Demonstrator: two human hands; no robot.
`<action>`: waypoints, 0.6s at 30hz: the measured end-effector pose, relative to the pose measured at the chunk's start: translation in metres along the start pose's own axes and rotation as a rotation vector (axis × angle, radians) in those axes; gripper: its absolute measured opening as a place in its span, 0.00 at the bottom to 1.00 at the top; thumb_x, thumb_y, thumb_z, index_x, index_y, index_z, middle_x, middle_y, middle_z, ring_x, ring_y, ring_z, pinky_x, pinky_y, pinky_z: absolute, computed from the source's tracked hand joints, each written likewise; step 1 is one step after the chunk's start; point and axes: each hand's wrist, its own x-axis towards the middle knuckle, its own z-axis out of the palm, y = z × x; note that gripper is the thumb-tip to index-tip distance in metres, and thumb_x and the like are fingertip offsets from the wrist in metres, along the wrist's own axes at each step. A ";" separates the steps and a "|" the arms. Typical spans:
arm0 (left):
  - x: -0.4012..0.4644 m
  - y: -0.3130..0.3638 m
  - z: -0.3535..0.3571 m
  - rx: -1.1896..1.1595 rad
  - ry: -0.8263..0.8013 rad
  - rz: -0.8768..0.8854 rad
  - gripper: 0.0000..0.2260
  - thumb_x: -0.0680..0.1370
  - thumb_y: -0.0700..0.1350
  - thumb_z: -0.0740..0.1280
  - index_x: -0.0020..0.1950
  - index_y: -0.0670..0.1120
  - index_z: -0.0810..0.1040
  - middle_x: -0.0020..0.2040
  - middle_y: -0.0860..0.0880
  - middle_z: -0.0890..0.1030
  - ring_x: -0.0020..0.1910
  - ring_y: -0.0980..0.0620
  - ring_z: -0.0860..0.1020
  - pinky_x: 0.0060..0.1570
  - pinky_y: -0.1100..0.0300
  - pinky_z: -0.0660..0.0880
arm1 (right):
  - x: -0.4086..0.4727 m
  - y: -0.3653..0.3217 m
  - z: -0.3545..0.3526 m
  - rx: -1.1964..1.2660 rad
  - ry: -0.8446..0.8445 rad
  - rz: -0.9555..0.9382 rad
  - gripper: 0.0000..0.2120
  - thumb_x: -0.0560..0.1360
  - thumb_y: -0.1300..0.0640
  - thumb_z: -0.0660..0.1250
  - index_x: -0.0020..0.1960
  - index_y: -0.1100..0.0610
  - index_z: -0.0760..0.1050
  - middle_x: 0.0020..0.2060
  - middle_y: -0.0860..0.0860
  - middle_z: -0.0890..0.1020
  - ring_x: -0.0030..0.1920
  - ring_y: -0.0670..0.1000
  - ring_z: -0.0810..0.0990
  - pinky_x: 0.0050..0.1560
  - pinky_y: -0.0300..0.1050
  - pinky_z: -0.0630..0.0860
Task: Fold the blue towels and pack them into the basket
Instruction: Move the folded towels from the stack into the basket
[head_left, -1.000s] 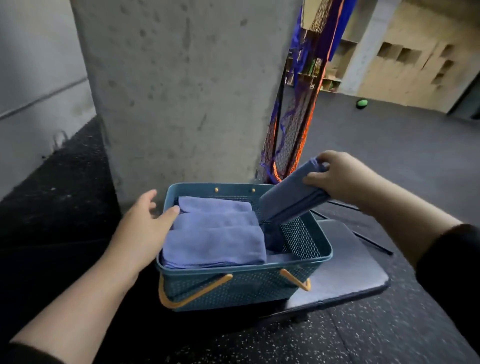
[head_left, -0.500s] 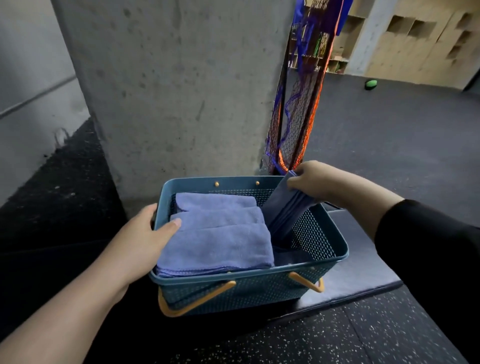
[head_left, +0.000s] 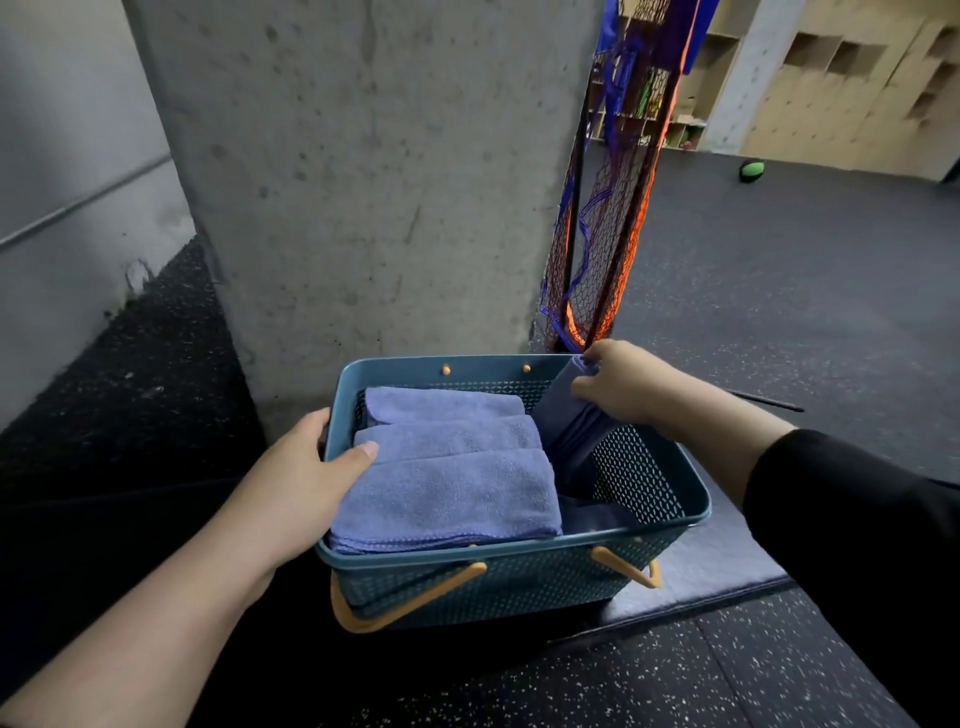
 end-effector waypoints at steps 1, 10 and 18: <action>0.000 0.000 0.000 -0.001 0.000 0.002 0.19 0.79 0.53 0.69 0.70 0.58 0.73 0.56 0.61 0.80 0.54 0.58 0.79 0.56 0.52 0.76 | 0.000 0.000 0.004 -0.031 -0.008 -0.007 0.18 0.77 0.57 0.65 0.63 0.66 0.75 0.56 0.64 0.81 0.55 0.63 0.80 0.48 0.52 0.77; 0.002 -0.003 -0.001 0.008 -0.018 0.007 0.20 0.79 0.55 0.68 0.71 0.58 0.72 0.57 0.61 0.80 0.55 0.59 0.79 0.56 0.53 0.77 | 0.002 -0.007 -0.034 -0.100 0.186 -0.066 0.15 0.78 0.52 0.64 0.62 0.57 0.73 0.50 0.55 0.79 0.45 0.55 0.78 0.42 0.48 0.77; 0.005 -0.004 0.000 0.005 -0.024 0.013 0.20 0.79 0.55 0.68 0.71 0.60 0.70 0.62 0.60 0.80 0.60 0.56 0.79 0.61 0.50 0.76 | -0.010 -0.050 -0.044 1.001 0.034 -0.043 0.02 0.77 0.61 0.67 0.45 0.59 0.78 0.41 0.56 0.76 0.42 0.53 0.78 0.46 0.59 0.84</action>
